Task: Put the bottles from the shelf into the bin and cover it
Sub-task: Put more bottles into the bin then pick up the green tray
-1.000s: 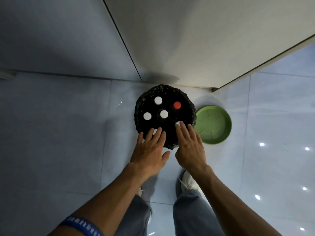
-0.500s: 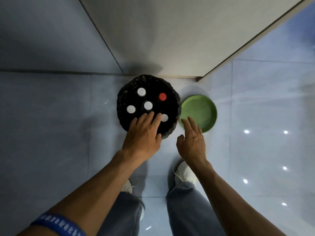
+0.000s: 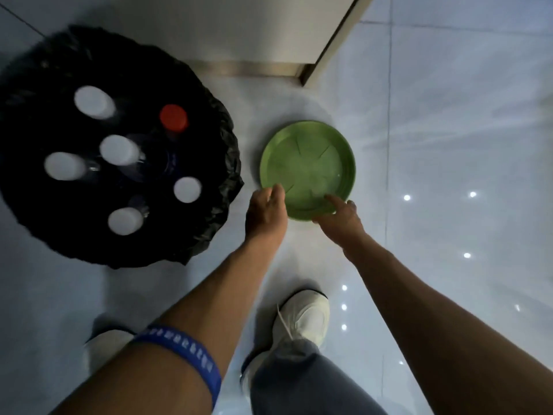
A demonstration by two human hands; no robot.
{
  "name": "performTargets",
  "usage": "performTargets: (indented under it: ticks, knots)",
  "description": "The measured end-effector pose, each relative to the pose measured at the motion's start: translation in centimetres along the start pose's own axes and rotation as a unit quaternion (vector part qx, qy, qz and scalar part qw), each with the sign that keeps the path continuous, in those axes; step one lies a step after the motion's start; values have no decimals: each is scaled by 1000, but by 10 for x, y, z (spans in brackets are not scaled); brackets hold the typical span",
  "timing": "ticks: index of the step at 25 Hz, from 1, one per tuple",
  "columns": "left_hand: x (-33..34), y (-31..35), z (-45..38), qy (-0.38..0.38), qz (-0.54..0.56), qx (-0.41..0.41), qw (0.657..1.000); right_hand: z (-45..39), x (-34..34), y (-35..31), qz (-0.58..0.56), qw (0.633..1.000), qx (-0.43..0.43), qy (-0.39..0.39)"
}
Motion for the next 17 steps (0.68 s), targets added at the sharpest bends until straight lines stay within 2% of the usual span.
performTargets:
  ticks: [2,3,5,7,9,12,15,17]
  knots:
    - [3,-4,-29,-7,-16,-39,999,-18,19,12,-124,990,59,-33]
    - [5,-6,-36,-17,-4,-55,998,-23,24,15,-165,983,71,-23]
    - [6,-6,-39,-8,22,-59,998,-22,19,21,-205,975,75,37]
    - [-7,1,-22,54,37,-38,997,-5,-1,26,-249,958,71,124]
    - [-25,13,17,112,61,-17,992,29,-34,28,-285,930,74,219]
    - [-37,32,89,140,108,5,984,92,-91,28,-343,881,72,318]
    - [-66,58,157,144,193,33,970,151,-132,3,-403,859,45,312]
    - [-110,70,183,139,226,88,960,187,-145,-34,-407,867,8,288]
Point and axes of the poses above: each hand's wrist, its own z-axis away from the middle knuckle, its own x-axis out of the palm, y = z × x, the point moved 9 cm from there along -z, towards the middle knuckle, and after that the axes turned 2 degrees about -x, right-handed, at the moved point
